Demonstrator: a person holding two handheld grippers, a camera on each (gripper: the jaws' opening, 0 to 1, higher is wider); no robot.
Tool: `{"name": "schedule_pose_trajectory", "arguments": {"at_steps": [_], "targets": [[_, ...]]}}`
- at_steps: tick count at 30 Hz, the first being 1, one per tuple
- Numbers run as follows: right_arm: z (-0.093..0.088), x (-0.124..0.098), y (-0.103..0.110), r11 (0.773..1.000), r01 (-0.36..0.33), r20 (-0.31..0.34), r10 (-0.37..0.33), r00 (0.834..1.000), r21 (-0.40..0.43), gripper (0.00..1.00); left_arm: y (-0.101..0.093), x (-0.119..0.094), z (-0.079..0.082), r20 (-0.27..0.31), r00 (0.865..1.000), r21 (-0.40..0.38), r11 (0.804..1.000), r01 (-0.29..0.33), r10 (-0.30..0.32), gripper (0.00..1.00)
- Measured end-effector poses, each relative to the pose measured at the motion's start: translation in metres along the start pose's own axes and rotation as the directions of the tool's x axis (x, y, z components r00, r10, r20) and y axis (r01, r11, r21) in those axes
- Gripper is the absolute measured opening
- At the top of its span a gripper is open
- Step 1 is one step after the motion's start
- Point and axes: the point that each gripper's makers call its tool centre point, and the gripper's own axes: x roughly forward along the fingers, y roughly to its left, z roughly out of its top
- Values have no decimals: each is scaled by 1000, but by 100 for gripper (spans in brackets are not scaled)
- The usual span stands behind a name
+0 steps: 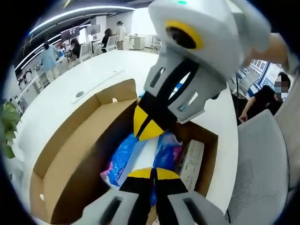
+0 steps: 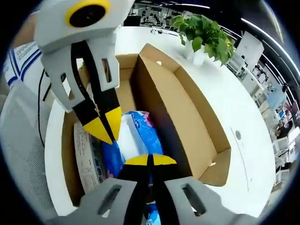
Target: Operate the shoe box by opening the lid, removing the specified soft item, and placing it in the target area until the item is outside and the box remains undamaged.
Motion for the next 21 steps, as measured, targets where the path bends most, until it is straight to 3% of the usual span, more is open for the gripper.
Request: {"name": "schedule_pose_trajectory", "arguments": {"at_steps": [13,21], "targets": [[26,-30,-1,1000,15,67,-14,998,-17,0,-2,-25,12,23,999,29,999,-37,36,0],[39,-54,-5,998,43,108,-38,993,-43,0,-10,-41,37,50,998,60,997,-52,49,0]]}}
